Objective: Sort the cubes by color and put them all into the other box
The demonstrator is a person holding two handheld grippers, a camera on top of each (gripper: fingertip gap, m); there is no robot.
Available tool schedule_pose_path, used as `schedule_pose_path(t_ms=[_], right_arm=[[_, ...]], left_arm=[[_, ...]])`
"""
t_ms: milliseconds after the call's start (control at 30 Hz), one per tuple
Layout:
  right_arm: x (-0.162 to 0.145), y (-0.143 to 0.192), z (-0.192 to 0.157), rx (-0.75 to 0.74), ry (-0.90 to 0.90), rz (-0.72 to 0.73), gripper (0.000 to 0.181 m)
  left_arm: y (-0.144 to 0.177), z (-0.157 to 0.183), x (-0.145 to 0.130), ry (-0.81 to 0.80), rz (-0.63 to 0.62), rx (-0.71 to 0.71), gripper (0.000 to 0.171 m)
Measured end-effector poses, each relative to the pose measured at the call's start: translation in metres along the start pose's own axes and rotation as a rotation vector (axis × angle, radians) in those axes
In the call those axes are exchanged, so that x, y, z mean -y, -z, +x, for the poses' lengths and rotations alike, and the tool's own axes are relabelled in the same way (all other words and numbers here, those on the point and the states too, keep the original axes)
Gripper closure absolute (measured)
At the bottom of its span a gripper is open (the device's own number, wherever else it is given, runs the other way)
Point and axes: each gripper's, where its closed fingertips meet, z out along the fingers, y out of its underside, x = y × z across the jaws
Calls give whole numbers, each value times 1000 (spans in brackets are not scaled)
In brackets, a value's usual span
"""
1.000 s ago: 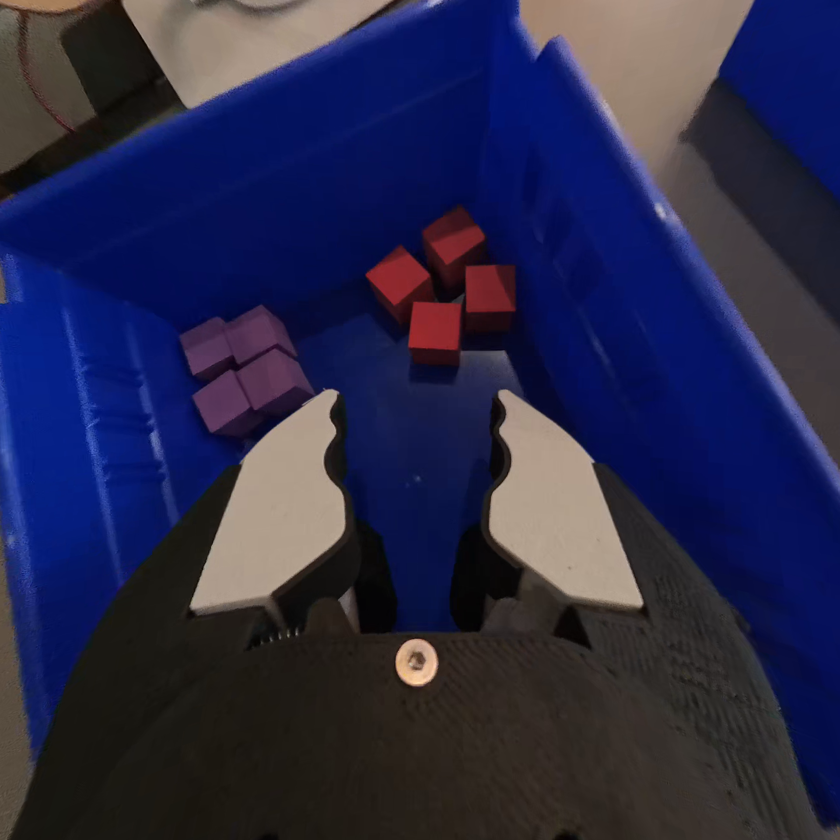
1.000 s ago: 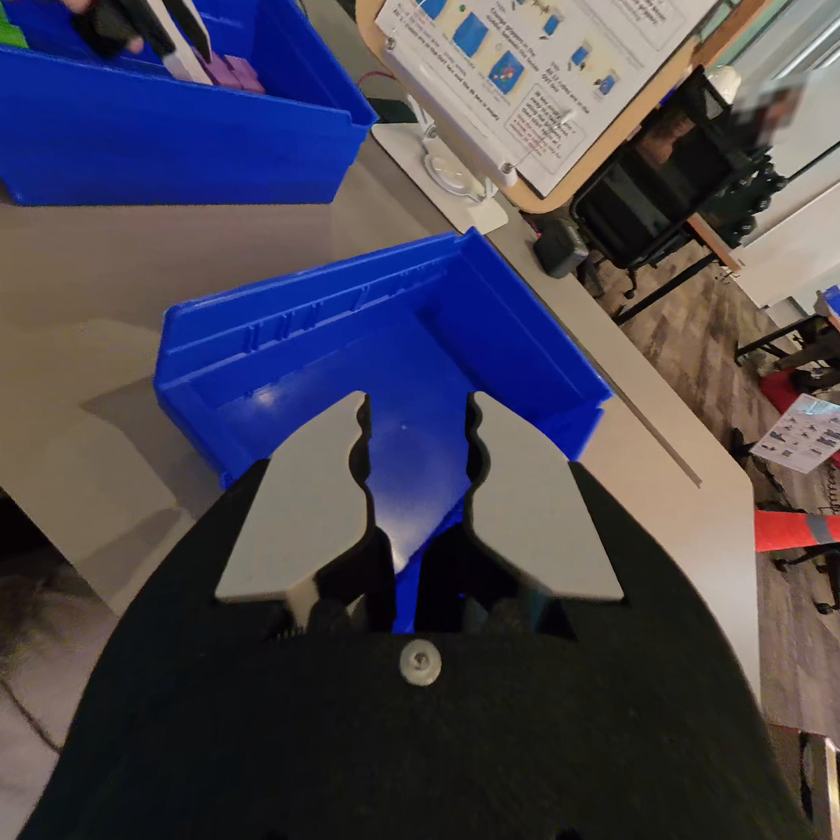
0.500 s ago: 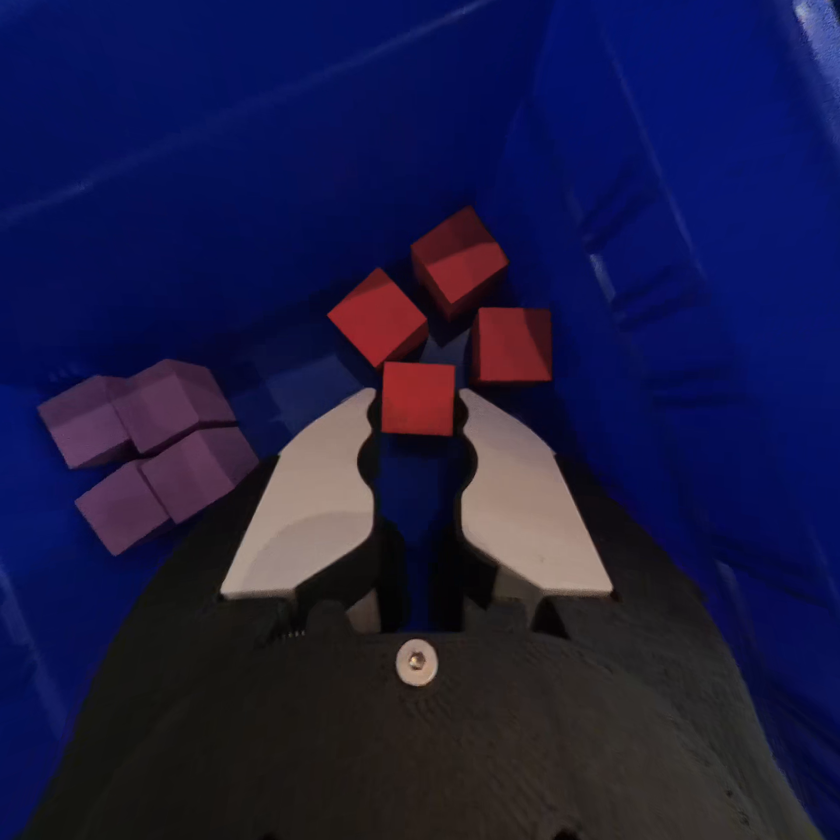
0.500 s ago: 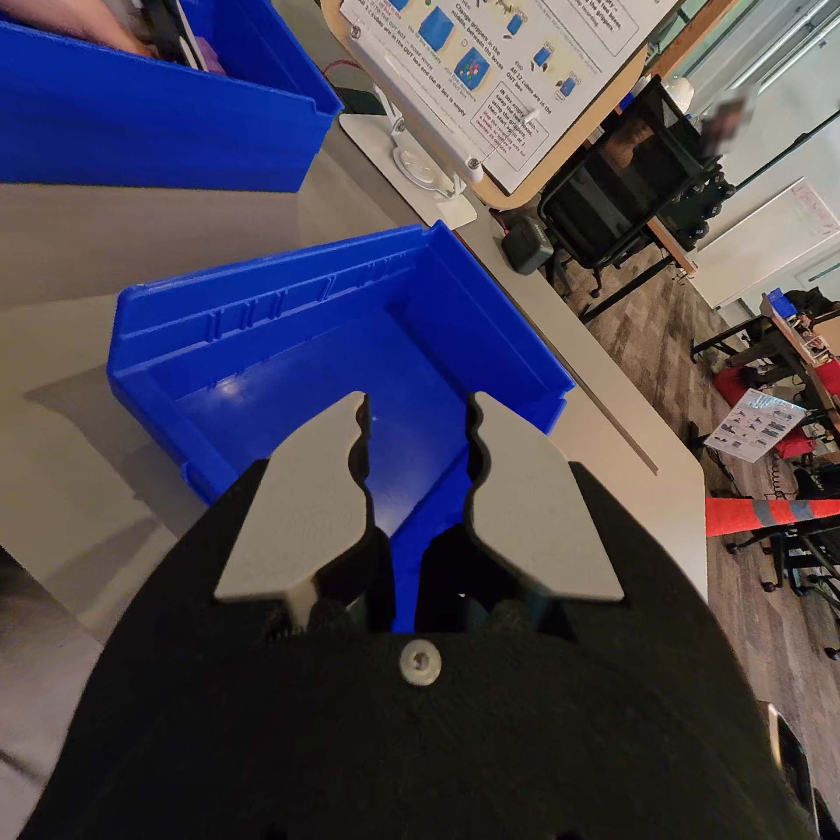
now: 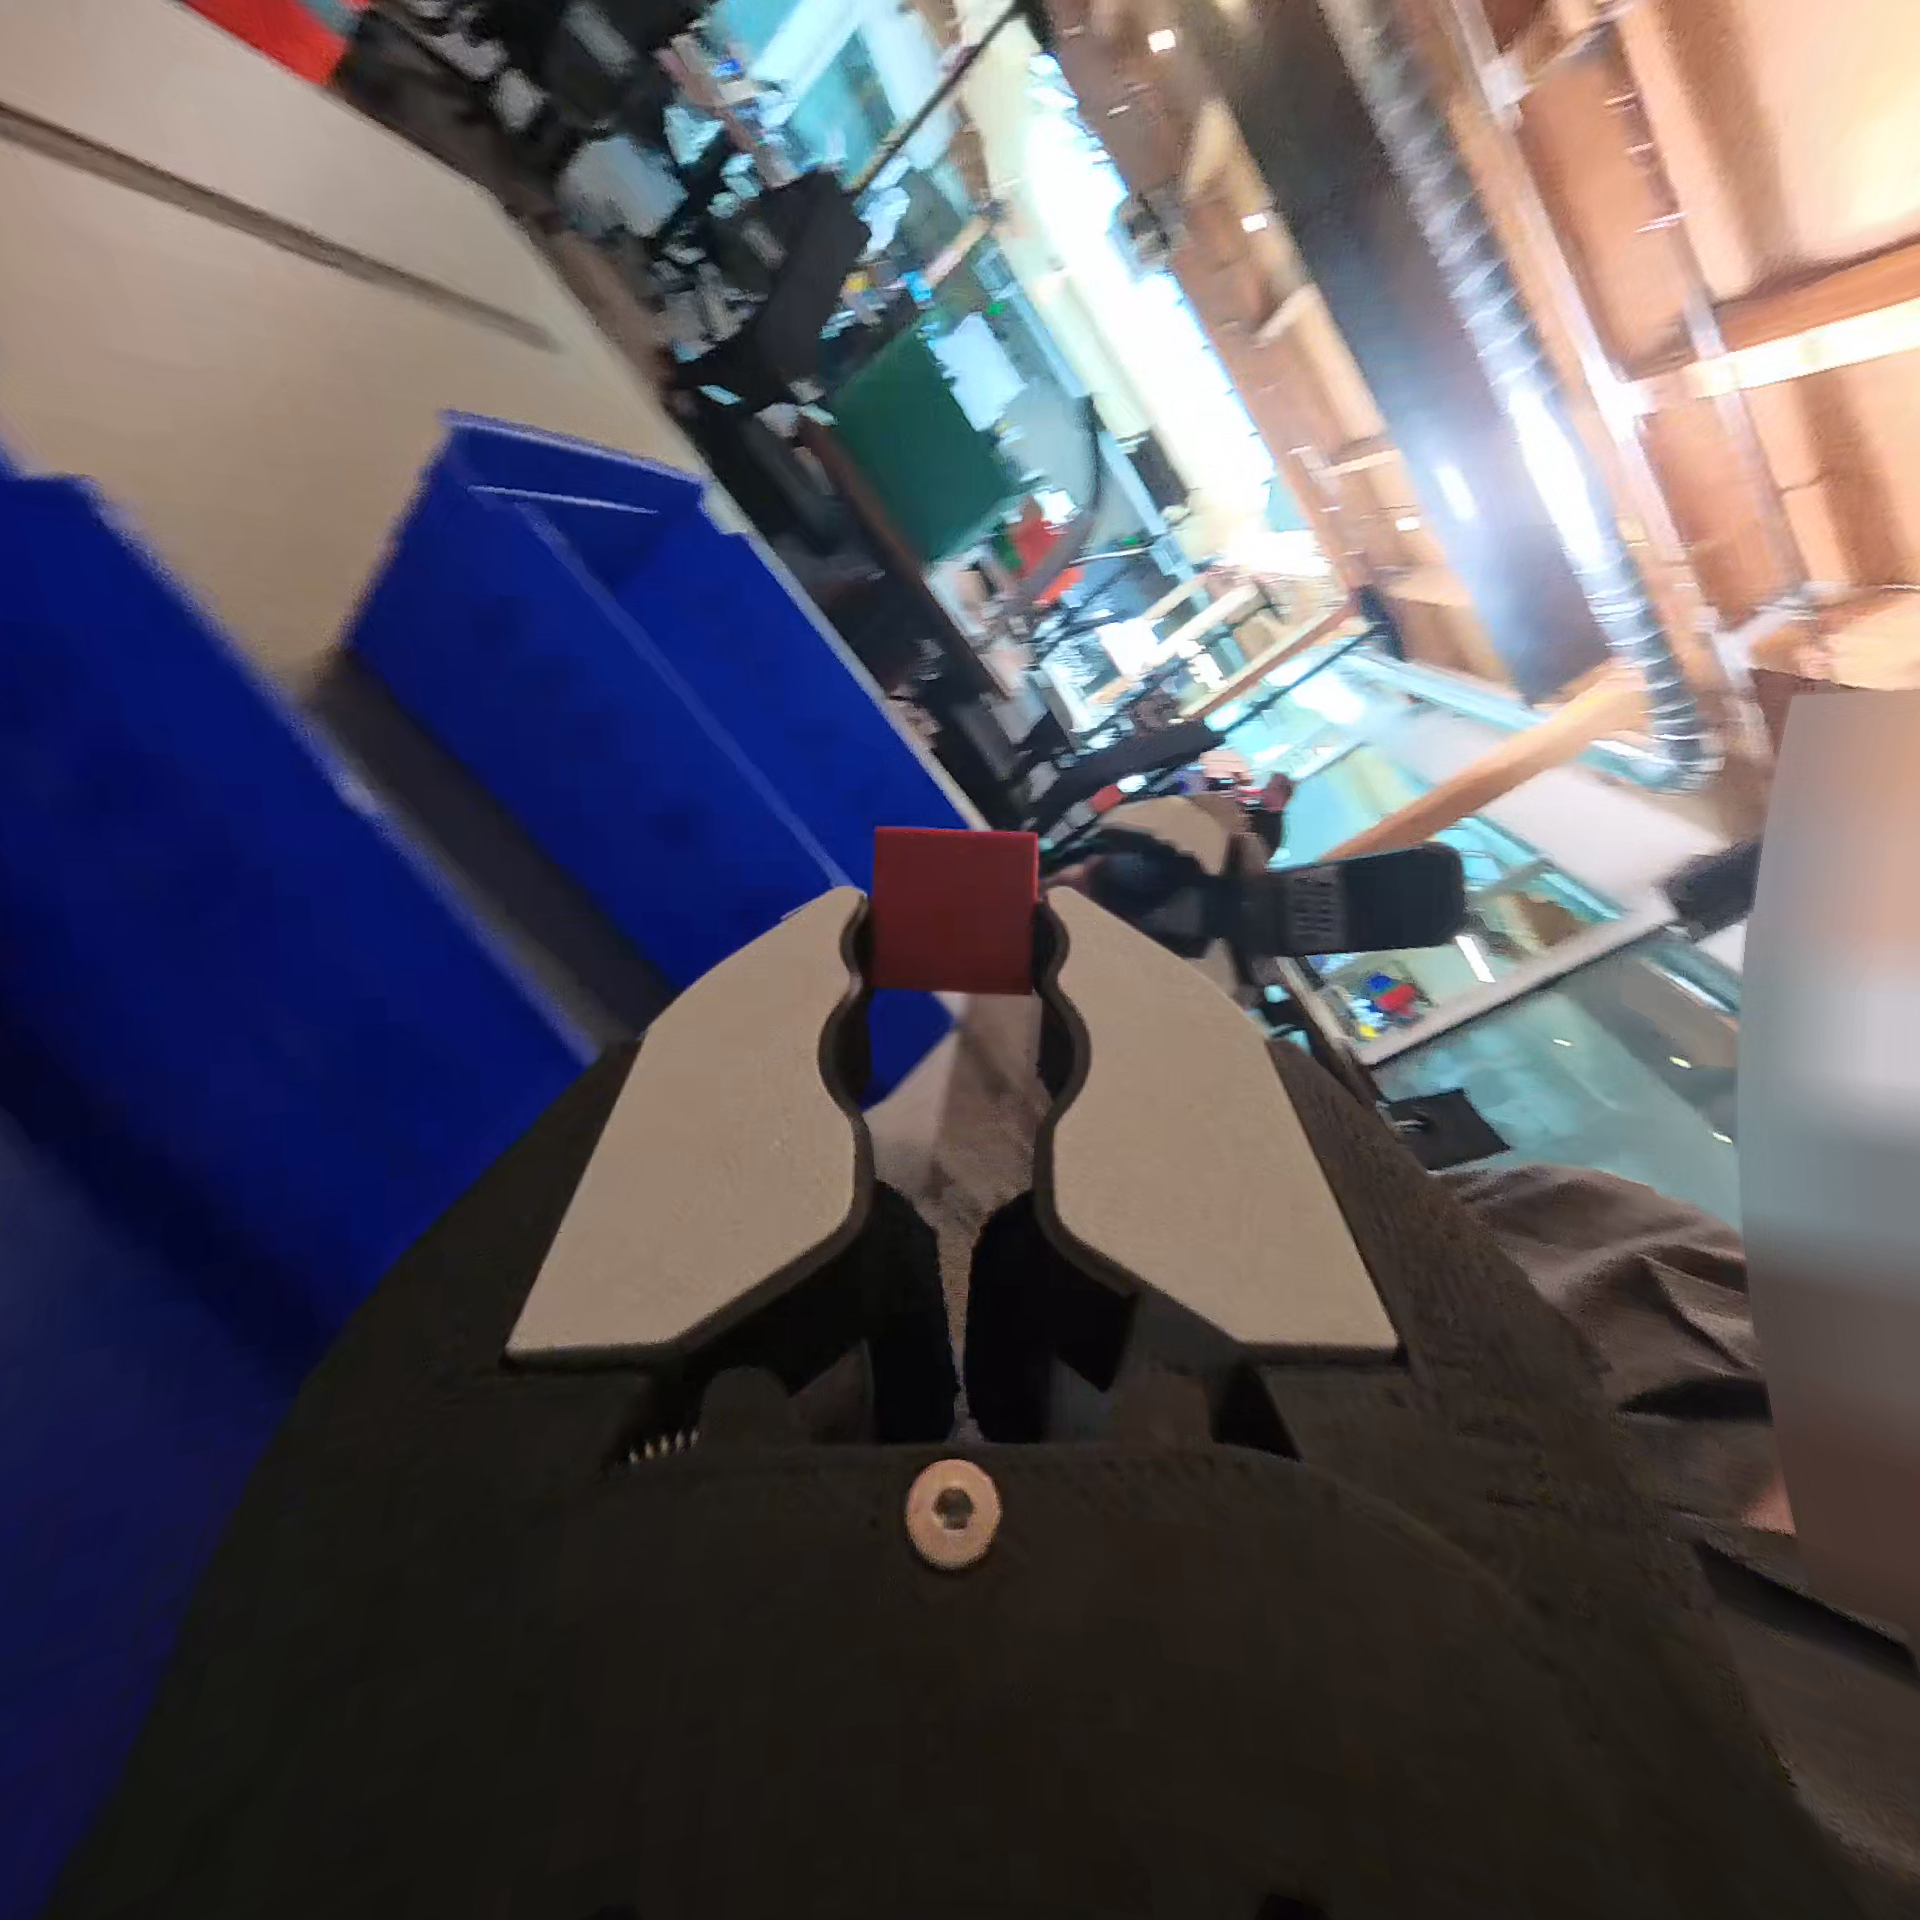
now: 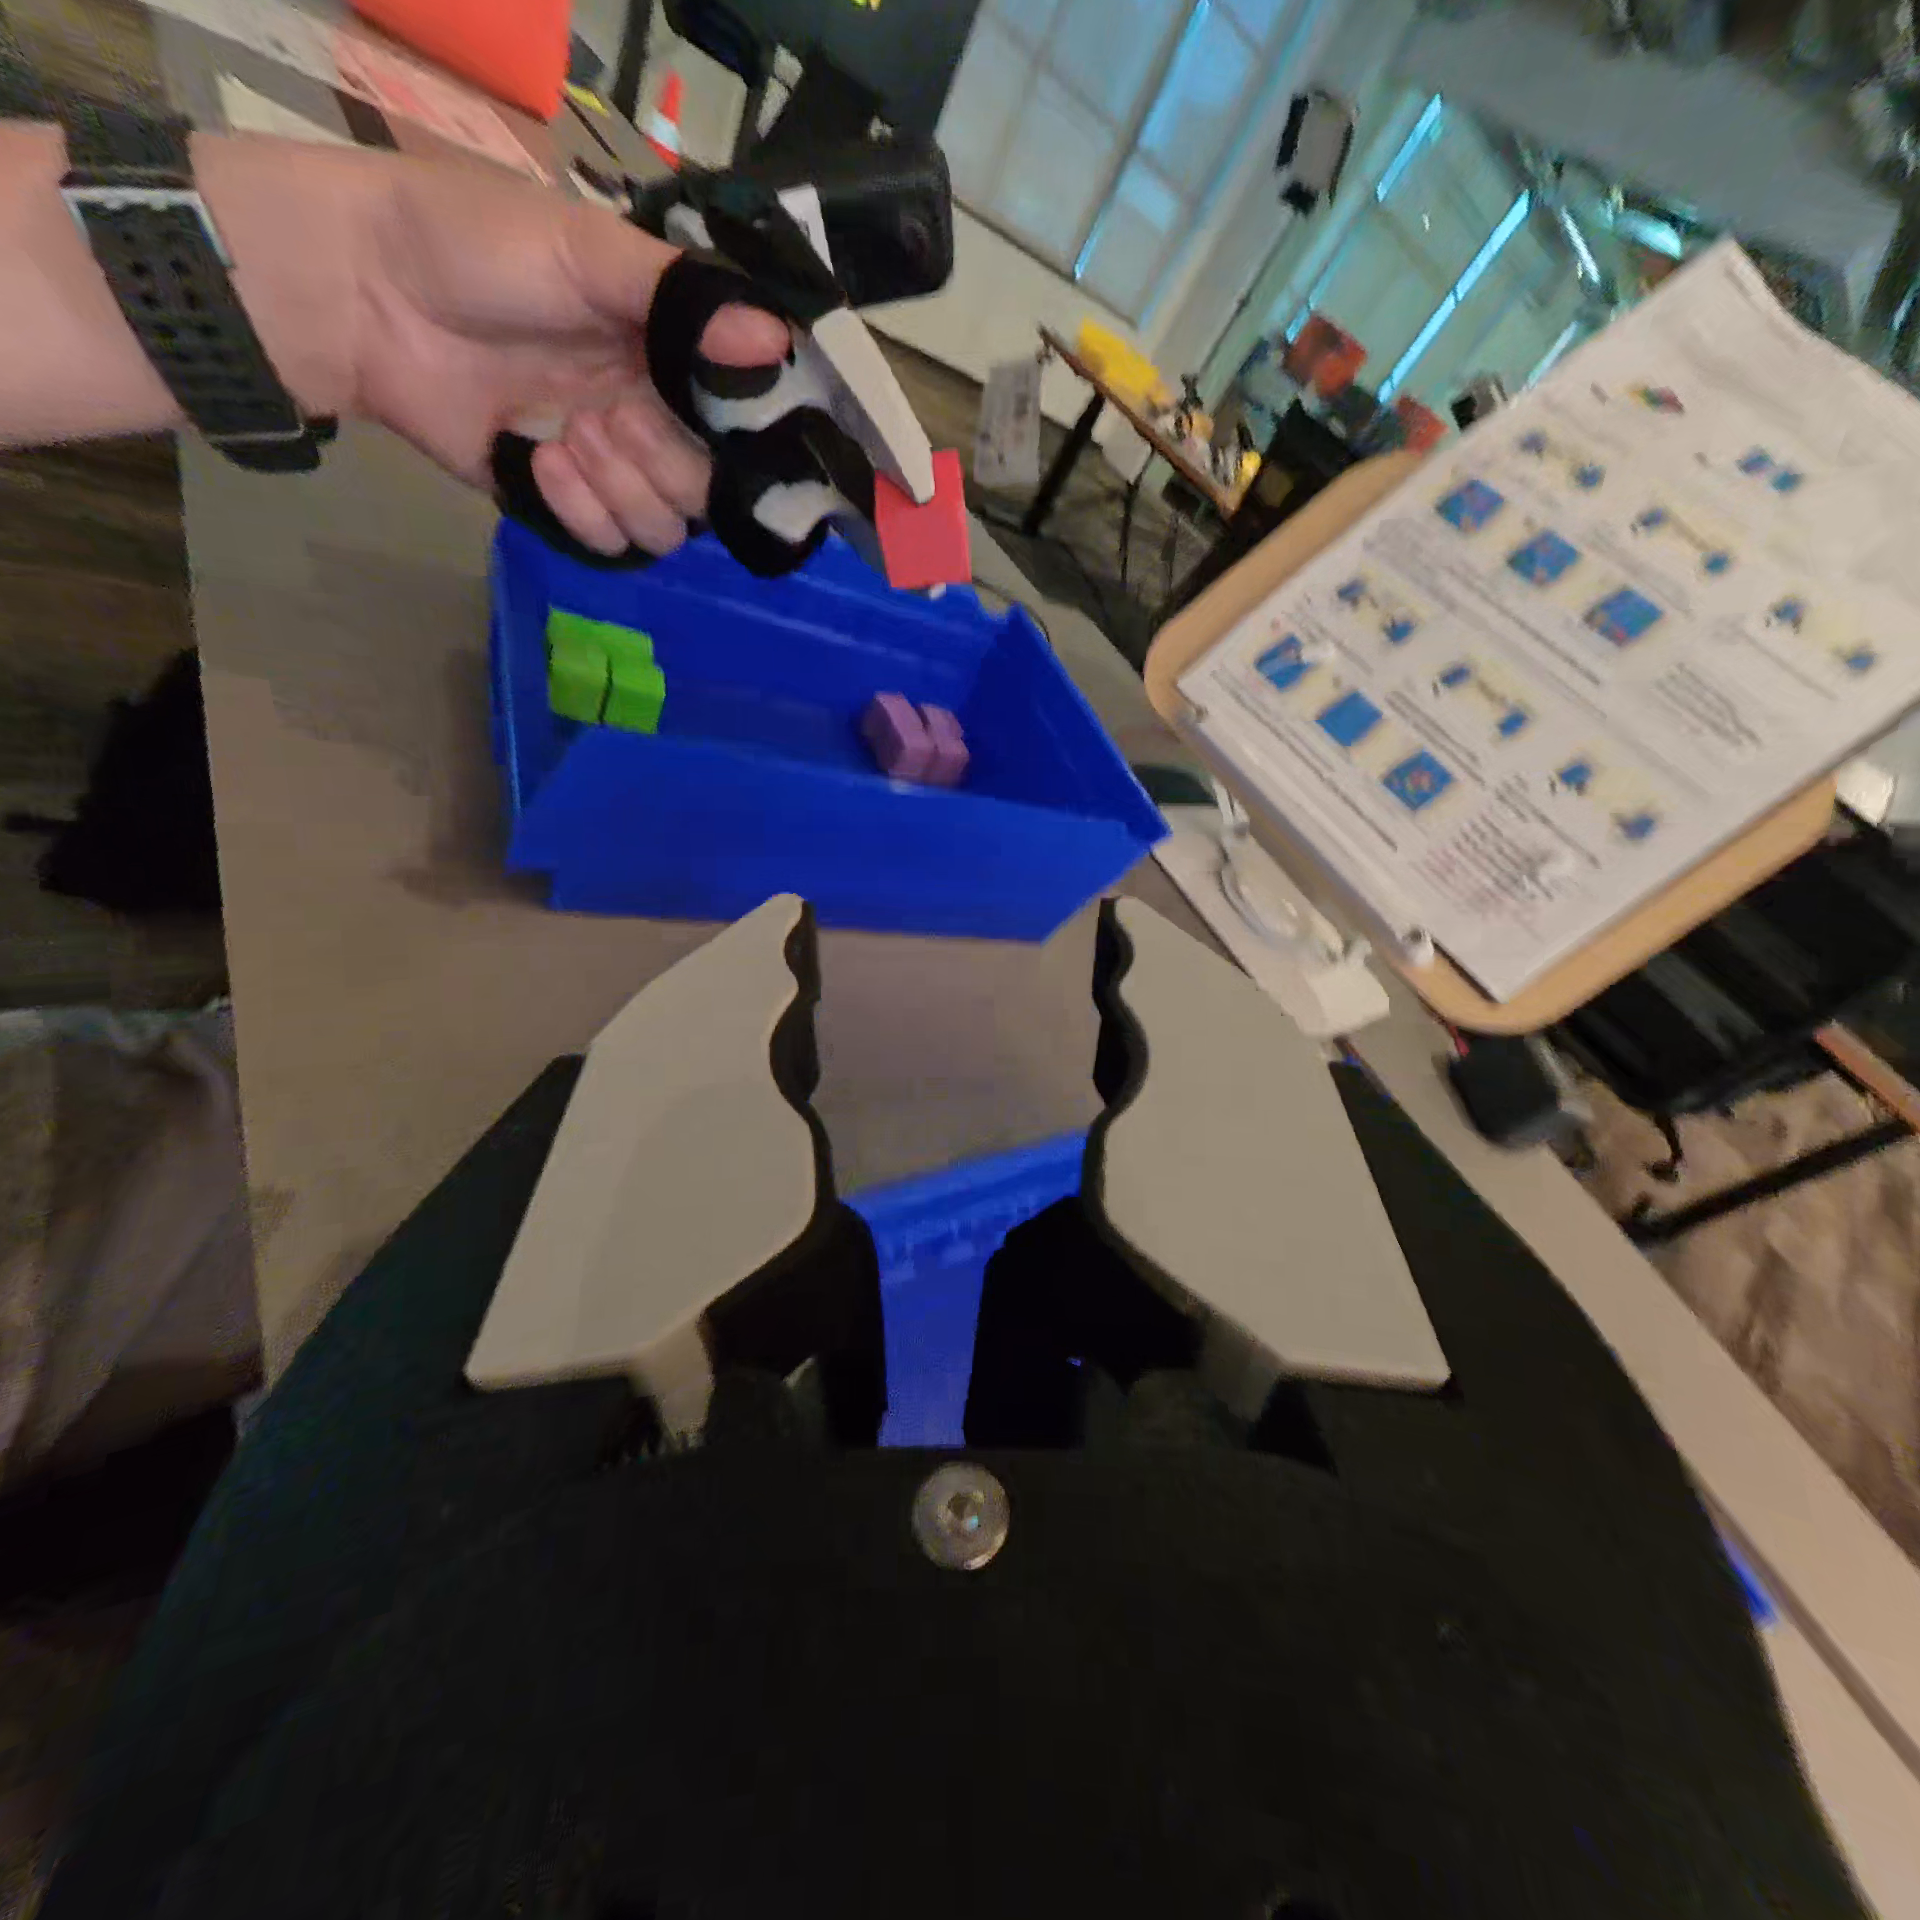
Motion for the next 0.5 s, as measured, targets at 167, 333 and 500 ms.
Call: schedule_pose_path(t_ms=[167, 333, 500], right_arm=[[50, -41, -17, 43, 96, 99, 139], [72, -65, -30, 29, 245, 107, 139], [79, -69, -33, 14, 280, 128, 152]], left_arm=[[-13, 58, -18, 17, 20, -194, 143], [-25, 77, -33, 53, 8, -263, 142], [-35, 74, -43, 76, -15, -250, 142]])
